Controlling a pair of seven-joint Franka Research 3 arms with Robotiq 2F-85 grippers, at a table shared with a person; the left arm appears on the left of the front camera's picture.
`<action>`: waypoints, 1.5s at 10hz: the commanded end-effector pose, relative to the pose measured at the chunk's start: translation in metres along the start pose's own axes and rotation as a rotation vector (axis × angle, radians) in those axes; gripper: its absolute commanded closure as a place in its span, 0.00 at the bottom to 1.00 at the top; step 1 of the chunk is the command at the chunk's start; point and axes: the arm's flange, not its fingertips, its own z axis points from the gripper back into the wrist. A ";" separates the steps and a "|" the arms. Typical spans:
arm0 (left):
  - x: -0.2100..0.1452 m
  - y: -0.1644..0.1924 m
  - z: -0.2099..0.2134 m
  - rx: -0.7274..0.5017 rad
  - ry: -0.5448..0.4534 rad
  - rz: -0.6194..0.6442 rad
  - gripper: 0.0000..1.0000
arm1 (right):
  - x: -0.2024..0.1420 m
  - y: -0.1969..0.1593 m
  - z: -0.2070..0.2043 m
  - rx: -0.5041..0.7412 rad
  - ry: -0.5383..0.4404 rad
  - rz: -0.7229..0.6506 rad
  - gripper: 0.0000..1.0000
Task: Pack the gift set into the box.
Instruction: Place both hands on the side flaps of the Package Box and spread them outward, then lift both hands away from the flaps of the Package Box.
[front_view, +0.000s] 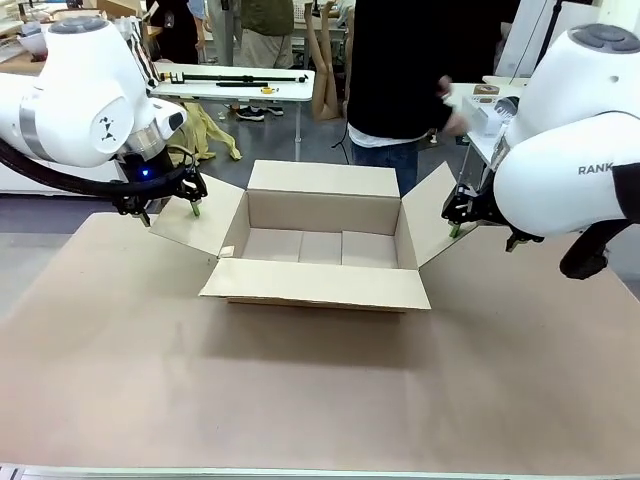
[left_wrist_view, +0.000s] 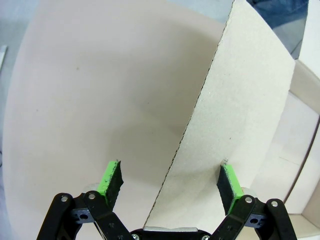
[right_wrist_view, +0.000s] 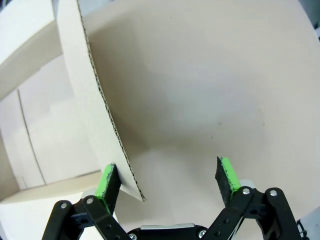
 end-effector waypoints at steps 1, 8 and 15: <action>-0.001 -0.002 0.002 0.023 -0.005 0.015 0.00 | 0.002 0.002 0.000 0.007 0.012 -0.017 0.00; -0.001 -0.002 0.002 0.023 -0.005 0.015 0.00 | 0.002 0.002 0.000 0.007 0.012 -0.017 0.00; -0.001 -0.002 0.002 0.023 -0.005 0.015 0.00 | 0.002 0.002 0.000 0.007 0.012 -0.017 0.00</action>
